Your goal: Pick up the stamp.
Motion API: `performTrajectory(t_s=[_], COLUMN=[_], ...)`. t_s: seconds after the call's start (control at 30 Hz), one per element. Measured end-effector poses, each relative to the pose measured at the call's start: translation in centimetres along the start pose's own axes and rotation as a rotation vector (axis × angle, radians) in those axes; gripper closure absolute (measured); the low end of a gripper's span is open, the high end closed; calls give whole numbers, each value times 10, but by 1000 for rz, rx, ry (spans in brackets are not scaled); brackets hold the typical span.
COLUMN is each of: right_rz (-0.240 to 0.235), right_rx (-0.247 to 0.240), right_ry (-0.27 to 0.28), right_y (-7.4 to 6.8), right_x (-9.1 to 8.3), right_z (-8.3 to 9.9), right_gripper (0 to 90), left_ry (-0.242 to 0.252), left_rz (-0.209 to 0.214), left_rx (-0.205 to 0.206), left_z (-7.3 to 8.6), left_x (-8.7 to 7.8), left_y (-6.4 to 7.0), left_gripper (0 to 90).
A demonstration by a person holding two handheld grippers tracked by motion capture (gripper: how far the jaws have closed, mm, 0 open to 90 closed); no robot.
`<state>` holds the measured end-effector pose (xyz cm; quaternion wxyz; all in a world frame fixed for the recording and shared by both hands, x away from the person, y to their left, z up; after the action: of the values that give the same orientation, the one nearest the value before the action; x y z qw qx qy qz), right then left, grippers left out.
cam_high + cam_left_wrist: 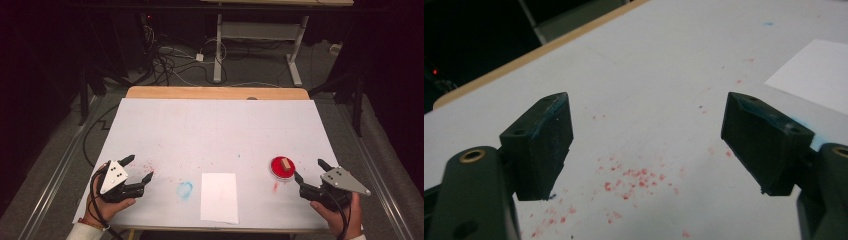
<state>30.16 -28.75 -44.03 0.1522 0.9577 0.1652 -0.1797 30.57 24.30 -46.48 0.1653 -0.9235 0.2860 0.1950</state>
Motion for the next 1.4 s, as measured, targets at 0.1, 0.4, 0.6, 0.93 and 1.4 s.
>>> performTrajectory(t_s=[0.1,0.4,0.6,0.93,1.4], right_rz=[1,-71,-95,-91,-144], right_rx=[-2,11,32,77,47], right_ry=[-11,-32,-52,-201,-411], right_y=[0,2,7,23,-1], right_x=[1,1,0,17,70], right_z=[2,-1,-7,-22,-32], right_gripper=[196,222,265,363,493], left_ry=[-35,-70,-97,-121,-137], left_rz=[18,44,51,95,103], left_rx=[-5,22,32,33,32], left_z=[3,5,8,10,12], left_x=[6,11,14,18,20], left_y=[2,12,14,18,16], left_gripper=[204,209,211,209,207])
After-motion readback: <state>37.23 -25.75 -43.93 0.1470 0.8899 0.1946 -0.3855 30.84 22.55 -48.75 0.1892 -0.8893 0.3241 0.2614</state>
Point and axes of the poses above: each handheld gripper's, and its own axes: x roughly forward along the jaws, z roughly out of its underside, y roughly to its right, the point moved 3 cm from there along x, roughly forward along the jaws
